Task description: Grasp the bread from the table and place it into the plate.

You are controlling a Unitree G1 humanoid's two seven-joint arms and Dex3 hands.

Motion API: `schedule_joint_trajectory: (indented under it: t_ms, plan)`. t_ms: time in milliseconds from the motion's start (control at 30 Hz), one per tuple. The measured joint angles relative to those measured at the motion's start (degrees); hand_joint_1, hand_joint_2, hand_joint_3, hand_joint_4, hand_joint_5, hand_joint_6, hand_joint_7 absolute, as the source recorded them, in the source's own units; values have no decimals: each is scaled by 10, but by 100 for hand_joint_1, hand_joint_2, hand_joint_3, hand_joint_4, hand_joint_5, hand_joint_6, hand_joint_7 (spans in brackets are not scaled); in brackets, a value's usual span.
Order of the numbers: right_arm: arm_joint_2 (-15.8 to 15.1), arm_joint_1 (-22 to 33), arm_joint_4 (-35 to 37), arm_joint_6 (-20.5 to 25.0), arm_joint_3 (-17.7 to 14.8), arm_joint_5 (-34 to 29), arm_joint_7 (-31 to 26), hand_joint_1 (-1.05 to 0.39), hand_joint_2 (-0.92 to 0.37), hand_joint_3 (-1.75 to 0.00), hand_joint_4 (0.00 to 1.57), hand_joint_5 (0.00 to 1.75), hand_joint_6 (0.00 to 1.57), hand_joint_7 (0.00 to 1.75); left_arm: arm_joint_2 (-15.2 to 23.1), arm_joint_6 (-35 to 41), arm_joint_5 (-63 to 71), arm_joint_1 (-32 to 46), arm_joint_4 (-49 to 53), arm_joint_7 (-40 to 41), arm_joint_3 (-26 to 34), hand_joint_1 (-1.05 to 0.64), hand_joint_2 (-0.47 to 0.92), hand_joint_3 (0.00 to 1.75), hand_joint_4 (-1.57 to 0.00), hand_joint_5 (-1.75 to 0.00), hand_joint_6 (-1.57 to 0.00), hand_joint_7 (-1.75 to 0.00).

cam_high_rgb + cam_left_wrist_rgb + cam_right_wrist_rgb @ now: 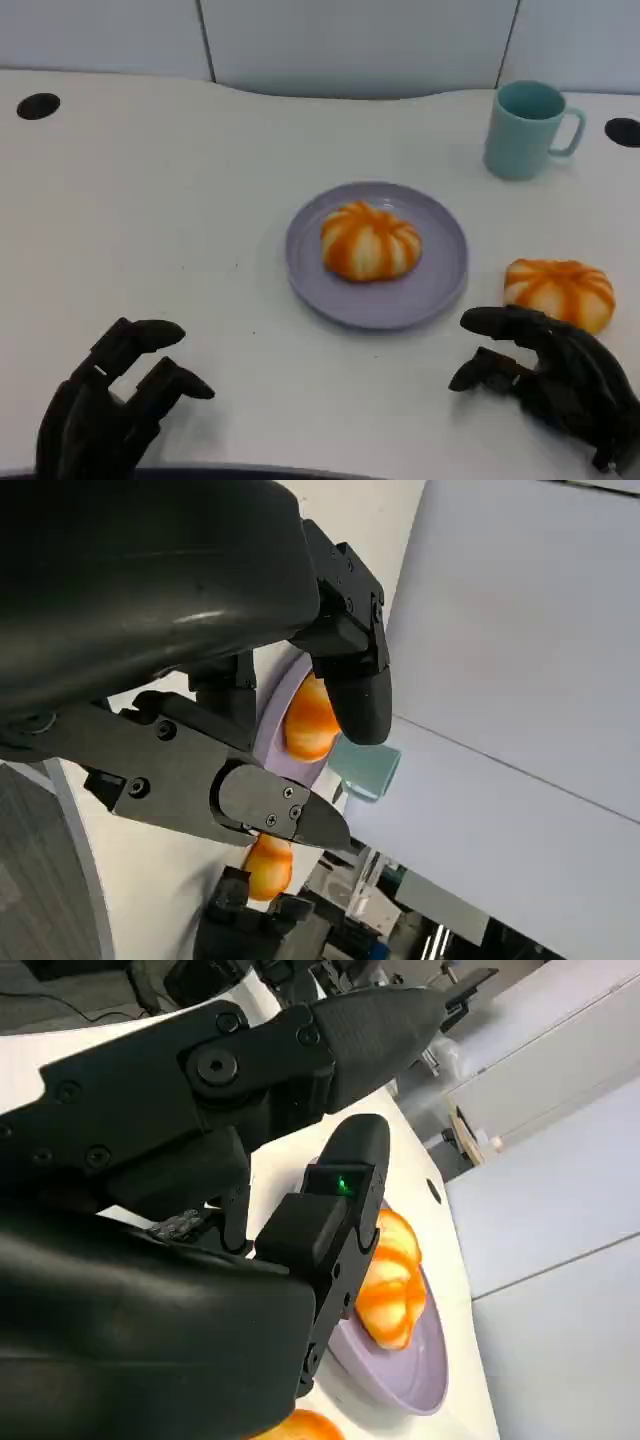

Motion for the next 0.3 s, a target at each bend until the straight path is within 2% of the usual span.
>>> schedule_joint_trajectory:
  t_ms: [300]
  plan:
    - [0, -7, 18, -11, -1, 0, 6, -39, -92, -14, 76, 107, 97, 29, 0, 0, 0, -2, 1, 0, 1, -43, 91, 0, -38, -160, -39, -117]
